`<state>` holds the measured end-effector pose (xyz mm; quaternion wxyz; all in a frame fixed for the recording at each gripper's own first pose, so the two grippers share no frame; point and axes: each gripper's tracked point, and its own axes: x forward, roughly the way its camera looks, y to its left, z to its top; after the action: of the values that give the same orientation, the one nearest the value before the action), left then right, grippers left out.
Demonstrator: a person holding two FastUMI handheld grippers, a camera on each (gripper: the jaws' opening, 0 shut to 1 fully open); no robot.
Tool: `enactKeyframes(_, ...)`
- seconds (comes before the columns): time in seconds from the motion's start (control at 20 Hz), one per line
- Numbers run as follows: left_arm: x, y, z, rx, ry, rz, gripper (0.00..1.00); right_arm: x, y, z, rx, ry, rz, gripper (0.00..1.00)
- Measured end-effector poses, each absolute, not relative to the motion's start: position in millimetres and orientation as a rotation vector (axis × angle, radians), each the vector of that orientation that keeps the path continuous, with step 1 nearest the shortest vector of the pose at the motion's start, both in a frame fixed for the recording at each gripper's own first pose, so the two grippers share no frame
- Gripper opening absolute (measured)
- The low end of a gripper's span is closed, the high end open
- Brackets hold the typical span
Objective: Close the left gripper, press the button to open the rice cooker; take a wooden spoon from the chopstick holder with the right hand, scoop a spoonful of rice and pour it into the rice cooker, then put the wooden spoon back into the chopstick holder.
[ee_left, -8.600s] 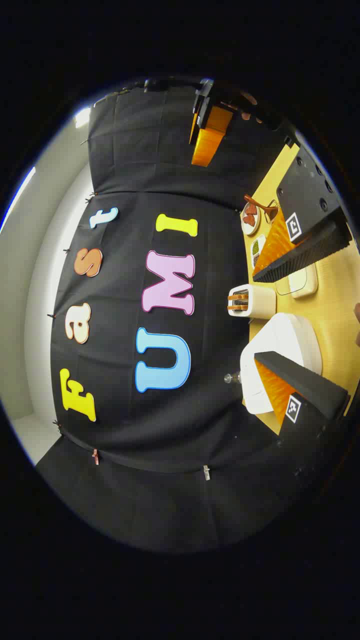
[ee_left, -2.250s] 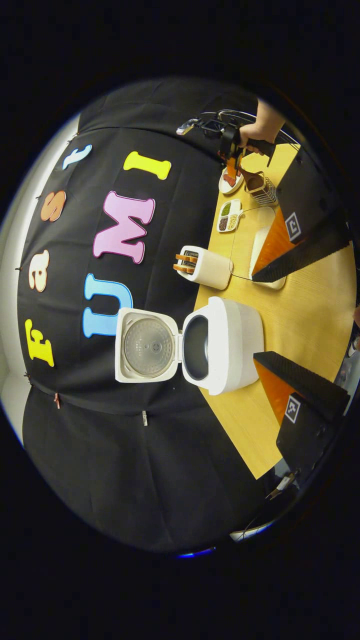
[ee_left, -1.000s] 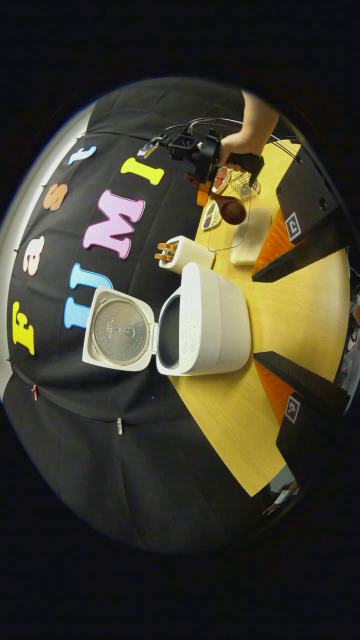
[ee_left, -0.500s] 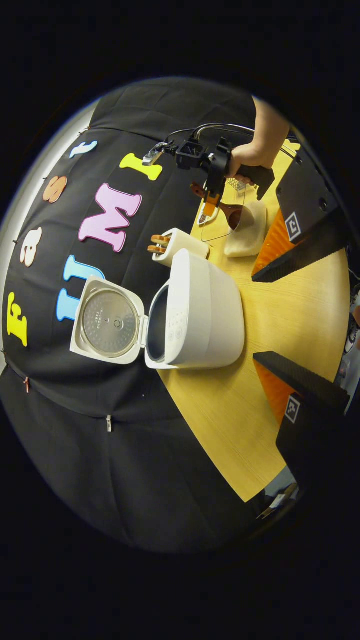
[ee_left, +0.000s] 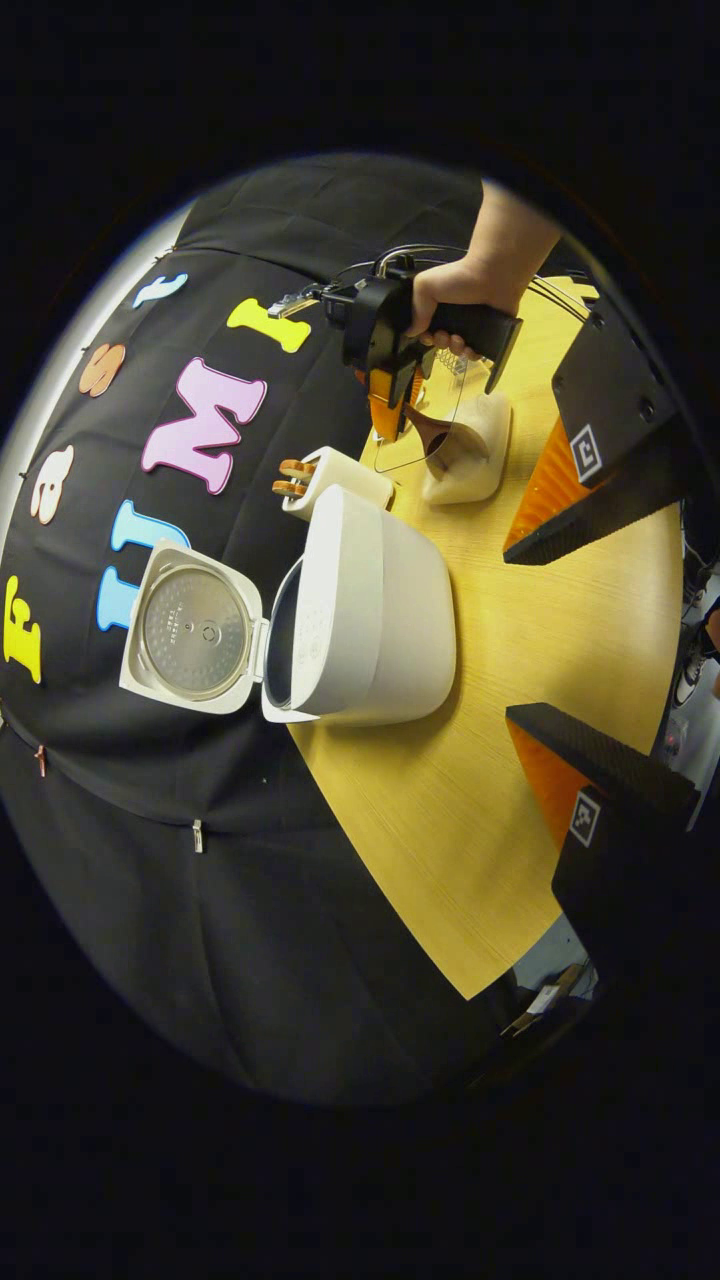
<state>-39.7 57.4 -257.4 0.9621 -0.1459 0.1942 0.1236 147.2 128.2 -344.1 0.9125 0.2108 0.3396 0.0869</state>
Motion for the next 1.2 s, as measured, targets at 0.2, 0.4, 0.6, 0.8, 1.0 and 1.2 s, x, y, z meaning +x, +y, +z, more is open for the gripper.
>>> enactKeyframes(0.2, -40.3, 55.1, -253.4, -0.282, 0.382, 0.251, 0.96, 143.3, 112.0, -341.9, 0.607, 0.759, 0.107, 0.17)
enactKeyframes(0.4, -38.8, 52.0, -245.0, -0.268, 0.374, 0.248, 0.96, 138.6, 90.0, -334.1, 0.751, 0.787, 0.043, 0.17)
enactKeyframes(0.6, -36.9, 47.0, -238.2, -0.255, 0.363, 0.241, 0.96, 135.8, 63.5, -327.8, 0.827, 0.782, -0.025, 0.17)
enactKeyframes(0.8, -39.6, 41.9, -232.6, -0.253, 0.352, 0.231, 0.96, 133.4, 48.8, -315.9, 0.915, 0.791, -0.075, 0.17)
enactKeyframes(1.0, -45.5, 40.7, -227.8, -0.247, 0.347, 0.218, 0.96, 136.1, 42.0, -295.4, 0.975, 0.776, -0.100, 0.17)
enactKeyframes(1.2, -49.9, 47.7, -223.2, -0.239, 0.327, 0.209, 0.96, 145.1, 46.3, -259.9, 1.033, 0.745, -0.093, 0.17)
